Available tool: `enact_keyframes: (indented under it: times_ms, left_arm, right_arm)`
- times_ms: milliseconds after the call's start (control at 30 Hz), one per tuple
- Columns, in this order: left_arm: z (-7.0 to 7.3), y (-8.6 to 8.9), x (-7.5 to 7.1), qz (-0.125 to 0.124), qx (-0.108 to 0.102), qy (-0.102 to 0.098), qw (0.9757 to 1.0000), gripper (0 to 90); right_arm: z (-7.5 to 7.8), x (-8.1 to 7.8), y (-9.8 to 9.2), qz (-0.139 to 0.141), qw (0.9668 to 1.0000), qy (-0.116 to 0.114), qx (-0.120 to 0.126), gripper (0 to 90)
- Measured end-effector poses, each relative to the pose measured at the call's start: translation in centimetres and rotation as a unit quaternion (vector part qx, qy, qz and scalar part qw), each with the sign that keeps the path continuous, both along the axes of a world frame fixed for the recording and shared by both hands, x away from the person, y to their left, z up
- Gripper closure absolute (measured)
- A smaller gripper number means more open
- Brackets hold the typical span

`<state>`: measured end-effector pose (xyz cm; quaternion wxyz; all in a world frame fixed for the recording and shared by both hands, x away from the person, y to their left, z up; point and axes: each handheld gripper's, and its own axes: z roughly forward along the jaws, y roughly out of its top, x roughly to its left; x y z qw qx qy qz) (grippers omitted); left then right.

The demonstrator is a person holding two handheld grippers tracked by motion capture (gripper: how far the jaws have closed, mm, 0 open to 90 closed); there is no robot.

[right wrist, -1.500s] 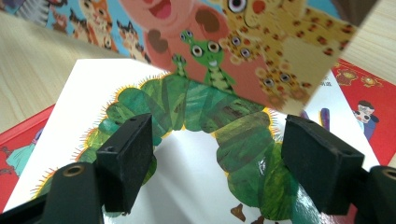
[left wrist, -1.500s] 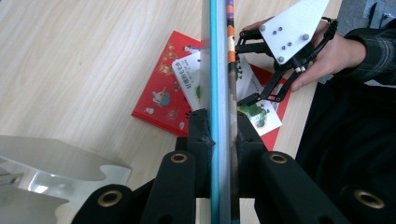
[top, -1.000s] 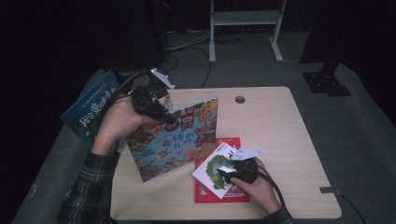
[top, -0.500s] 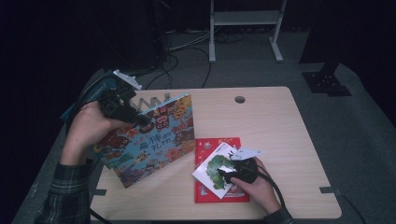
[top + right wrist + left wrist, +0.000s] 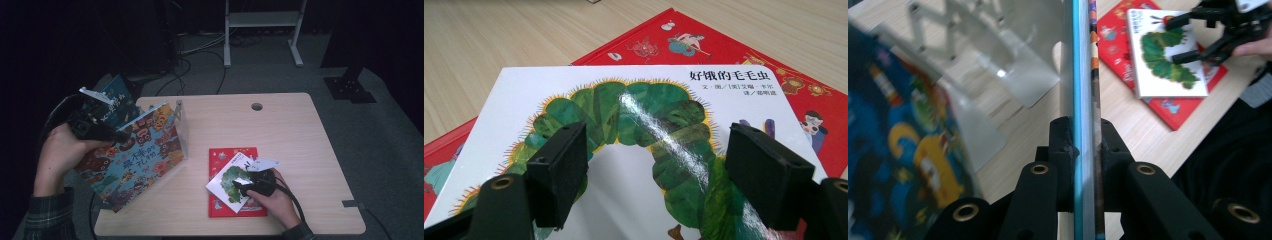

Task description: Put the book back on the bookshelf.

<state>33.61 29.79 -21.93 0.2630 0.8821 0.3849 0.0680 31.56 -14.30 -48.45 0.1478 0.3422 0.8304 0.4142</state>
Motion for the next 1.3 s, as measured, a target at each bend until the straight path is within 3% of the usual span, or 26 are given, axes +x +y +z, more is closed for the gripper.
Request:
enact_keyframes:
  times_ms: [300,733,1033,1133,1300]
  left_arm:
    - [-0.5,3.2,-1.1,0.055,0.003,0.001,0.9985,80.7]
    - [-1.6,6.0,-1.4,0.131,0.018,0.006,0.9912,80.7]
    - [-1.9,6.2,-0.6,0.186,0.019,-0.009,0.9824,80.6]
    - [-2.0,5.9,-0.2,0.194,0.017,-0.015,0.9808,80.6]
    - [-2.1,4.9,0.9,0.192,0.017,-0.015,0.9811,80.6]
  right_arm:
    - [0.0,0.0,0.0,-0.001,1.0,0.0,0.0,24.2]
    - [0.0,0.0,0.0,-0.002,1.0,0.0,0.0,24.2]
    - [0.0,0.1,0.1,-0.003,1.0,0.0,0.0,24.4]
    - [0.0,0.1,0.1,-0.003,1.0,0.0,0.0,24.3]
    - [0.0,0.1,0.1,-0.003,1.0,0.0,0.0,24.4]
